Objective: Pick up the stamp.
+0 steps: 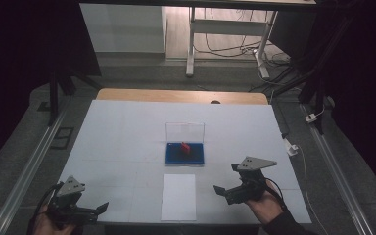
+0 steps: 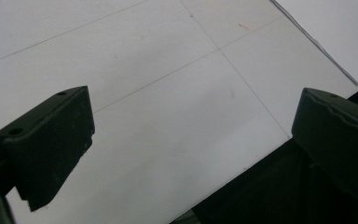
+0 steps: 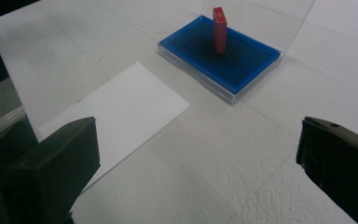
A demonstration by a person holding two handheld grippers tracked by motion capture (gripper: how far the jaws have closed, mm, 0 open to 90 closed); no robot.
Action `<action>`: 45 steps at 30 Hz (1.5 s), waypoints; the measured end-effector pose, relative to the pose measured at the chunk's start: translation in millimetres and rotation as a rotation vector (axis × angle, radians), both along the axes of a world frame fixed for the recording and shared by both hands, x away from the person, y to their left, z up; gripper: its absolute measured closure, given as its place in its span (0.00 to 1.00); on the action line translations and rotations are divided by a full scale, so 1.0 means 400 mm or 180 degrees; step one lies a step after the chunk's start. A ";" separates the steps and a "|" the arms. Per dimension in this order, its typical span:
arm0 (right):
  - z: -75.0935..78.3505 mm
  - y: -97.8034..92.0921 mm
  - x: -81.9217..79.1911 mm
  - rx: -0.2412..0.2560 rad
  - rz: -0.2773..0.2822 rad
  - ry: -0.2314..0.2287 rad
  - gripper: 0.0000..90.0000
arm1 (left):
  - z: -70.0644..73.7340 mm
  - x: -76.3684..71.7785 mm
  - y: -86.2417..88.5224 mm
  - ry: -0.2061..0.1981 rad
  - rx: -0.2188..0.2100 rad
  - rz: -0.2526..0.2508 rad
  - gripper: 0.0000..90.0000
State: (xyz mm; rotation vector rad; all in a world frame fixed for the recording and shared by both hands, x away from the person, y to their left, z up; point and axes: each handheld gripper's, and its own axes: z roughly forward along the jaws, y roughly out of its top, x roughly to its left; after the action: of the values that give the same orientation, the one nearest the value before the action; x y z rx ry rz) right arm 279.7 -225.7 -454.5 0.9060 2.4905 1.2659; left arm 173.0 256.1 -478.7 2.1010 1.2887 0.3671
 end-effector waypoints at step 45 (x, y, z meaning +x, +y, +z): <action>-0.027 0.191 0.186 -0.0449 0.0190 0.0095 0.00 | -0.002 0.004 0.000 0.0037 -0.0061 -0.0085 0.00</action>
State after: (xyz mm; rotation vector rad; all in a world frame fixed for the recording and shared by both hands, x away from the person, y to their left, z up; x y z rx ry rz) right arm 354.1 -149.5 -465.4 0.8286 2.6097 1.0847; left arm 174.7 256.2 -479.7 2.1051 1.2647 0.3301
